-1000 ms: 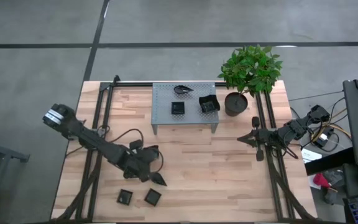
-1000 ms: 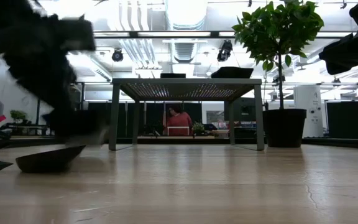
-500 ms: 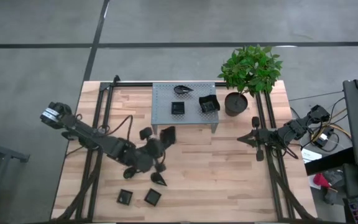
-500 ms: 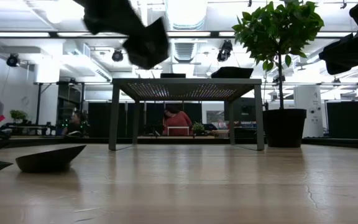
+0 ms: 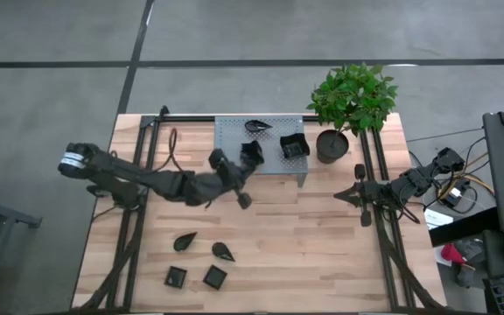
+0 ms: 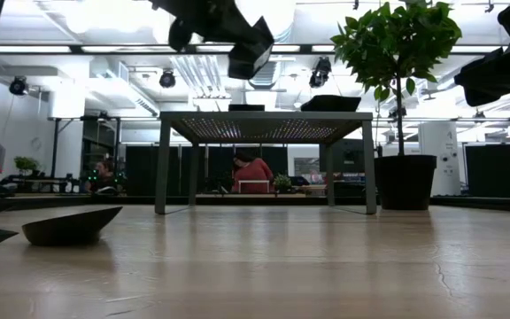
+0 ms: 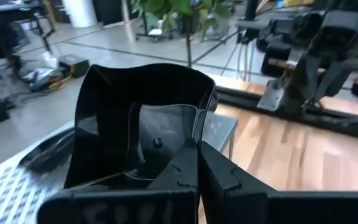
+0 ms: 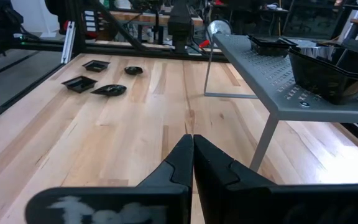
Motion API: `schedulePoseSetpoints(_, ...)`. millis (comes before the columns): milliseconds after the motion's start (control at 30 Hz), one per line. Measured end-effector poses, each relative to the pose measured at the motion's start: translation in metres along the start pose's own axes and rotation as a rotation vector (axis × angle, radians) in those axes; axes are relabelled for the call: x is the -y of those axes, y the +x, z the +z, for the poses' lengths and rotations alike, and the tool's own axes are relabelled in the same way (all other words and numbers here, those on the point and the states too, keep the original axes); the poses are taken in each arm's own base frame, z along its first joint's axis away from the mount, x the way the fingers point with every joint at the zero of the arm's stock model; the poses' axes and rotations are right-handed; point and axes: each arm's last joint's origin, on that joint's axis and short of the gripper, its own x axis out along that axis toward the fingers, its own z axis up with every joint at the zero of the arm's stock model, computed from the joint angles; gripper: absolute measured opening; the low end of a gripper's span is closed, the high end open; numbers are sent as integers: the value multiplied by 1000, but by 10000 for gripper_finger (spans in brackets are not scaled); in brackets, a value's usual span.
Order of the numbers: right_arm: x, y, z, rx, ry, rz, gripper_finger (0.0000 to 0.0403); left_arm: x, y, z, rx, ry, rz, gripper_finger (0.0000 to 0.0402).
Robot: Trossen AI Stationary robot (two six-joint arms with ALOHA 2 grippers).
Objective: Pick & Place Mini shaped plates
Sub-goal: Stack the black distorted square plate on top of the black distorted square plates on the shelf
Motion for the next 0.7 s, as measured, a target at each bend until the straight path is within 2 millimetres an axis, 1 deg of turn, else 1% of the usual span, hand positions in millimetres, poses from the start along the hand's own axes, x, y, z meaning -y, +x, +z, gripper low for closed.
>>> schedulePoseSetpoints(100,0,0,0,0,0,0,8,-5,7,5,31,0,-36,0)
schedulePoseSetpoints(333,0,0,0,0,0,0,8,-14,16,12,69,-8,-11,0)
schedulePoseSetpoints(500,0,0,0,0,0,0,8,-21,22,20,106,-35,-66,0)
schedulePoseSetpoints(600,0,0,0,0,0,0,8,-23,29,23,112,-25,-57,0)
schedulePoseSetpoints(700,0,0,0,0,0,0,8,-20,42,27,107,-16,-82,0)
